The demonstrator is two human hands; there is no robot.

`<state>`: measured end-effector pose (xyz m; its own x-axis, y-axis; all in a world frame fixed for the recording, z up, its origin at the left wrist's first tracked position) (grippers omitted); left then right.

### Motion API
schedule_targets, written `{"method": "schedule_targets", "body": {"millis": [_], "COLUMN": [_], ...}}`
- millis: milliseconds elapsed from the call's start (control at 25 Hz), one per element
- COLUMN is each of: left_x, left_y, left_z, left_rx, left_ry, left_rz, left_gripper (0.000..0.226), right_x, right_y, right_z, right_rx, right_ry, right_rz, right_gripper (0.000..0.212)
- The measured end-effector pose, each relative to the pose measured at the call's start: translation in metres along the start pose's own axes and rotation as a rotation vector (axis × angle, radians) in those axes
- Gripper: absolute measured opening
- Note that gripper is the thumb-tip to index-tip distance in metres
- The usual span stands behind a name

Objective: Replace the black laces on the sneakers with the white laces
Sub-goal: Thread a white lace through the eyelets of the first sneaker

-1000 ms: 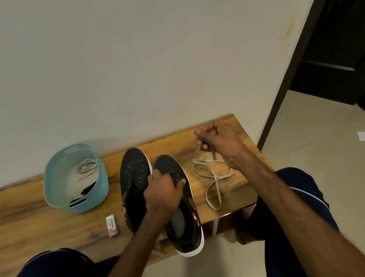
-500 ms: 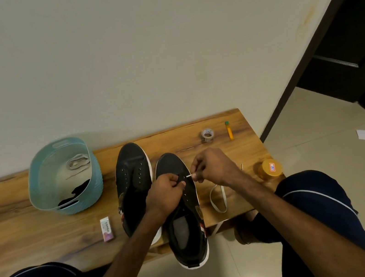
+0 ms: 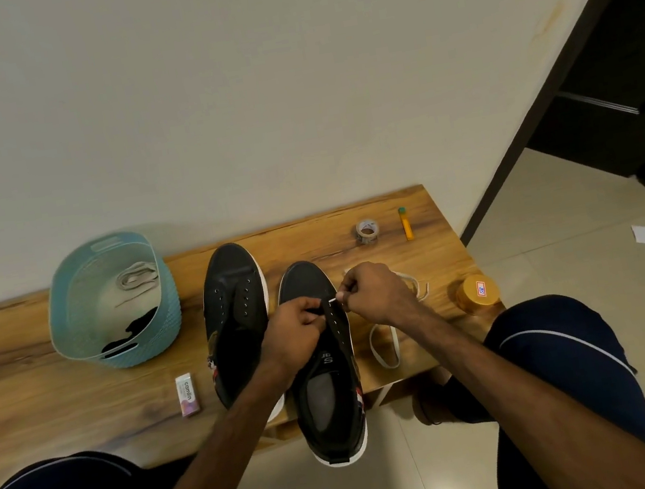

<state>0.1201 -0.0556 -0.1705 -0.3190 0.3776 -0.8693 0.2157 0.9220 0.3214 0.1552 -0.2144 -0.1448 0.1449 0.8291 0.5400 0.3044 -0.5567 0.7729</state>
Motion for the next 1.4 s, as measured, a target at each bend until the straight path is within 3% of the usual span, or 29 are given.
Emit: {"method": "schedule_targets", "body": {"millis": [280, 440, 560, 640, 920, 1240, 1400], "left_x": [-0.003, -0.018, -0.028, -0.031, -0.021, -0.023, -0.016], "left_y": [-0.007, -0.004, -0.005, 0.001, 0.039, 0.033, 0.027], "left_z": [0.001, 0.002, -0.004, -0.006, 0.000, -0.007, -0.008], "left_rx": [-0.029, -0.137, -0.226, -0.237, -0.253, -0.258, -0.251], "left_ry": [-0.023, -0.129, -0.354, -0.363, -0.016, -0.080, -0.043], "left_rz": [0.005, 0.354, 0.790, 0.740, -0.026, 0.092, 0.561], "left_gripper": [0.023, 0.012, 0.014, 0.011, 0.008, 0.004, 0.039], "right_x": [0.003, 0.002, 0.004, 0.009, 0.013, 0.028, 0.026], "right_y": [0.000, -0.001, 0.005, 0.008, 0.000, -0.007, -0.008], "right_z": [-0.005, -0.004, 0.001, 0.003, 0.004, -0.002, 0.002], "right_rx": [0.038, 0.053, 0.017, 0.023, 0.100, 0.007, 0.028], "right_ry": [0.057, 0.078, 0.152, 0.228, 0.256, 0.289, 0.276], "right_rz": [0.009, 0.035, 0.133, 0.196, 0.155, 0.321, 0.214], "right_gripper": [0.021, 0.017, 0.021, 0.028, 0.020, 0.007, 0.011]}}
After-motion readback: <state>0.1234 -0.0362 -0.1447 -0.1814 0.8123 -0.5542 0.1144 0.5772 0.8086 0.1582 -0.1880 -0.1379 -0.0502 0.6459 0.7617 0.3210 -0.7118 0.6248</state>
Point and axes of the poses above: each hand's wrist, its own z-axis towards the middle knuckle, its own y-axis out of the back of the hand, x = y × z, the point moved 3 cm from there along z, towards the middle knuckle, and after that the axes turned 2 degrees about -z, right-handed, at the moved point
